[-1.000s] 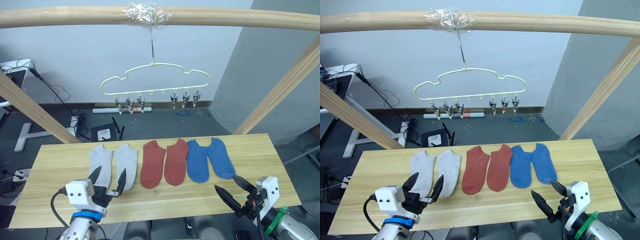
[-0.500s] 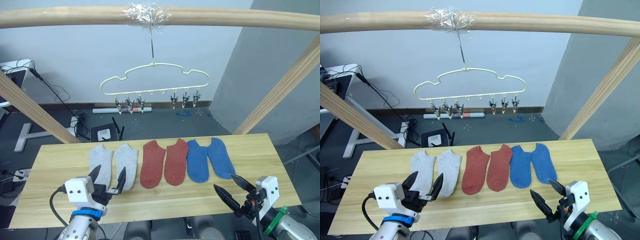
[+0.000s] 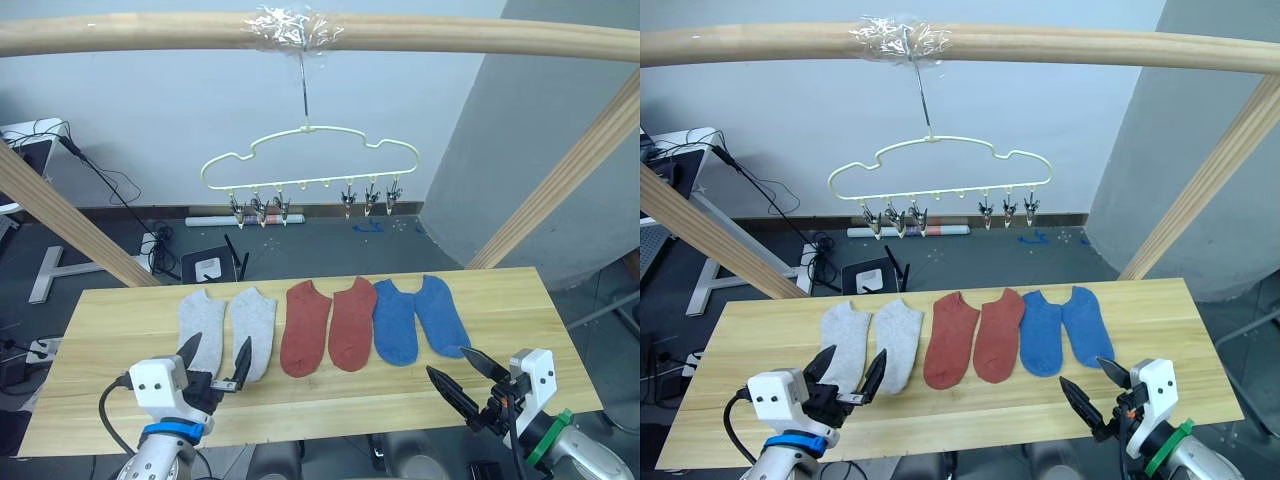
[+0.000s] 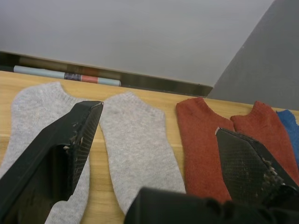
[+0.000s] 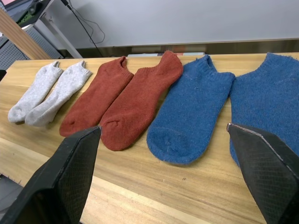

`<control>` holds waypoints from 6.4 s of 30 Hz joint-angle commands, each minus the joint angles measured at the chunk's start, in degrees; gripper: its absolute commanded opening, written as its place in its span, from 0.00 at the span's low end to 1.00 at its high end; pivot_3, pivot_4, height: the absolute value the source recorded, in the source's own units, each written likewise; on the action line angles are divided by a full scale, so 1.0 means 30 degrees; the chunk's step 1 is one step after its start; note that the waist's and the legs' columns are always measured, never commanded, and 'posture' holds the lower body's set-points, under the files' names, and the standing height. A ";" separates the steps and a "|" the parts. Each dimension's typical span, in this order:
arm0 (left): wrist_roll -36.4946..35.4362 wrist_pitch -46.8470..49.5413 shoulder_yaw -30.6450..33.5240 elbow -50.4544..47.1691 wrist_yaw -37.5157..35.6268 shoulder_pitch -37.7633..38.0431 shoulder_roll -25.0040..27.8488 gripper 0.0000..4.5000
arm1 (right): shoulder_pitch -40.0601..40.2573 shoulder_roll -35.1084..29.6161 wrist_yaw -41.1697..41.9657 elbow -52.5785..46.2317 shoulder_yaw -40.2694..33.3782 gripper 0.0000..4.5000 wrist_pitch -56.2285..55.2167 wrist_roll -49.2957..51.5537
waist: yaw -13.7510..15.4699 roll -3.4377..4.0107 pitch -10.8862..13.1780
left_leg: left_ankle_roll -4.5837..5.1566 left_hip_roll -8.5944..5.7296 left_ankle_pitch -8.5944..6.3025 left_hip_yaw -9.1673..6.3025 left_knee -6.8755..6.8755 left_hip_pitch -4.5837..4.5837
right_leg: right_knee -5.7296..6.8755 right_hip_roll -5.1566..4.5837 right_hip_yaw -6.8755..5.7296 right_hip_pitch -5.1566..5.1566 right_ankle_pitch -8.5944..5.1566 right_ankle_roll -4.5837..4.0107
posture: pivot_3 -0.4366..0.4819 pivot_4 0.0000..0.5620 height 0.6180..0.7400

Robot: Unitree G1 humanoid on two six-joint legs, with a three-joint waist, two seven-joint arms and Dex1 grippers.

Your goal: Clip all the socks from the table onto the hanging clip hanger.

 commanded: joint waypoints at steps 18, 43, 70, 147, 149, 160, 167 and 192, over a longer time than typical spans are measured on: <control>-0.1771 -0.0905 0.1124 0.0710 -0.1181 -0.3040 0.0764 0.99 | -0.3265 -0.1017 0.0144 -0.1267 -0.0248 1.00 0.0959 0.1181 | 0.0001 0.0006 -0.0013 | 0.0001 -0.0006 0.0001 -0.0005 0.0008 -0.0006 | 0.0010 0.0005 -0.0003 0.0005 0.0017 0.0012 | 0.29 0.41 1.00; 0.0323 0.3462 0.0547 0.1716 0.2087 -1.1030 0.1169 0.59 | -1.3350 -0.6803 0.2172 -0.1091 -0.0343 1.00 0.6529 0.5684 | 0.0004 -0.0029 0.0045 | 0.0022 -0.0009 0.0015 -0.0046 0.0310 -0.0008 | 0.0273 0.0053 0.0012 0.0017 0.0076 0.0037 | 0.29 0.45 1.00; 0.0989 0.7885 -0.0092 0.0894 0.3889 -1.6144 0.0940 0.34 | -1.3113 -0.6764 0.0586 -0.2922 -0.0532 1.00 0.7939 0.7253 | -0.0025 -0.0054 0.0533 | 0.0021 -0.0010 0.0013 -0.0087 0.0303 -0.0130 | 0.0193 0.0043 -0.0030 -0.0027 0.0076 0.0042 | 0.25 0.51 1.00; -0.1404 0.8729 0.0989 0.1128 0.3055 -1.7480 0.1381 0.00 | -1.8861 -0.6763 -0.5735 0.7701 0.5268 1.00 1.2270 -0.1806 | -0.0045 -0.0064 0.1181 | 0.0015 -0.0019 0.0012 -0.0049 0.0280 -0.0374 | 0.0161 0.0004 -0.0015 -0.0289 0.0130 -0.0034 | 0.26 0.58 1.00; -0.1393 0.8774 0.0955 0.0974 0.3127 -1.7436 0.1367 0.00 | -1.9303 -0.6174 -0.6040 0.9163 0.5592 1.00 1.1653 -0.3015 | -0.0061 -0.0062 0.1185 | 0.0015 -0.0019 0.0012 -0.0050 0.0270 -0.0374 | 0.0164 0.0005 -0.0015 -0.0293 0.0131 -0.0036 | 0.27 0.58 1.00; -0.1388 0.9639 0.0775 0.0083 0.3503 -1.7578 0.1402 0.00 | -2.0635 -0.3657 -0.5182 1.2764 0.5607 1.00 1.0630 -0.5483 | -0.0040 -0.0025 0.1228 | 0.0014 -0.0024 0.0011 -0.0057 0.0274 -0.0376 | 0.0173 -0.0003 -0.0021 -0.0293 0.0135 -0.0037 | 0.28 0.58 1.00; -0.1383 1.0129 0.0856 -0.0198 0.3583 -1.7755 0.1525 0.00 | -2.0715 -0.2683 -0.5112 1.3657 0.5657 1.00 1.0204 -0.6515 | -0.0037 -0.0011 0.1243 | 0.0014 -0.0025 0.0011 -0.0059 0.0274 -0.0377 | 0.0176 -0.0003 -0.0023 -0.0293 0.0136 -0.0037 | 0.29 0.59 1.00; -0.1266 0.9522 0.1096 0.0178 0.3243 -1.7112 0.1649 0.00 | -2.0736 -0.1340 -0.3905 1.6127 0.5087 0.54 1.0033 -0.8161 | -0.0024 -0.0006 0.1252 | 0.0011 -0.0026 0.0012 -0.0054 0.0282 -0.0348 | 0.0219 -0.0005 -0.0014 -0.0284 0.0137 -0.0037 | 0.31 0.59 1.00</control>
